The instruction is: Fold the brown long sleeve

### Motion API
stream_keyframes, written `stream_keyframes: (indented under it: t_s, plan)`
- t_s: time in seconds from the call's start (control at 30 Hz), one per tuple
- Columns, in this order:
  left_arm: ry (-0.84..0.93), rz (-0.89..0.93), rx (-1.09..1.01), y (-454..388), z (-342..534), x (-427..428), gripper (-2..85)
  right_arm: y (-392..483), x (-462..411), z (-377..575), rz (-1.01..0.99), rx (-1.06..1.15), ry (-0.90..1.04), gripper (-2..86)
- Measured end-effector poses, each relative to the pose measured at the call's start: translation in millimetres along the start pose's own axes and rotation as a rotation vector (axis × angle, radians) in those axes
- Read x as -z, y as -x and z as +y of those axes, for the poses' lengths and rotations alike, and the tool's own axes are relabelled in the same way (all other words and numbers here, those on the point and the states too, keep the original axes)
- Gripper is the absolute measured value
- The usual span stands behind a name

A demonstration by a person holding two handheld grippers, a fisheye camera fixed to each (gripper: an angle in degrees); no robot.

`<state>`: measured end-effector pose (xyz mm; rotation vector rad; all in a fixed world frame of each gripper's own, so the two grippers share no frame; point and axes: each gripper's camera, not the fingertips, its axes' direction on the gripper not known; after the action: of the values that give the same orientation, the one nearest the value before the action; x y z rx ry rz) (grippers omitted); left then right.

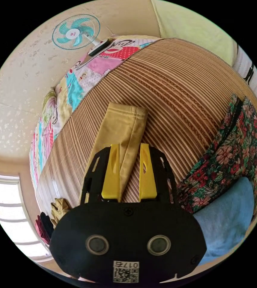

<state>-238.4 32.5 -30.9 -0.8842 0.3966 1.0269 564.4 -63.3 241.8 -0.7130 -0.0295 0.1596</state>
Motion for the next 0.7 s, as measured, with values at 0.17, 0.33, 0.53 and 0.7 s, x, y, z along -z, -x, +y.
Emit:
stream_keyframes:
  t_s: [0.17, 0.33, 0.53, 0.7]
  plan:
    - [-0.121, 0.192, 0.125, 34.0, -4.6, 19.1, 7.2, -7.4, 36.2, 33.7, 0.001, 0.076, -0.005, 3.4]
    - [-0.308, 0.583, 0.190, 71.3, -11.9, 45.8, 7.6, -48.0, 123.5, 68.2, 0.124, -0.038, -0.171, 2.8]
    - [-0.461, 0.728, 0.217, 114.1, -29.2, 73.4, 10.2, 34.1, 174.0, 130.9, 0.066, 0.067, -0.414, 2.7]
    - [-0.545, 0.943, 0.342, 163.2, -54.6, 59.3, 11.9, 191.9, 154.6, 253.1, -0.243, 0.371, -0.497, 2.7]
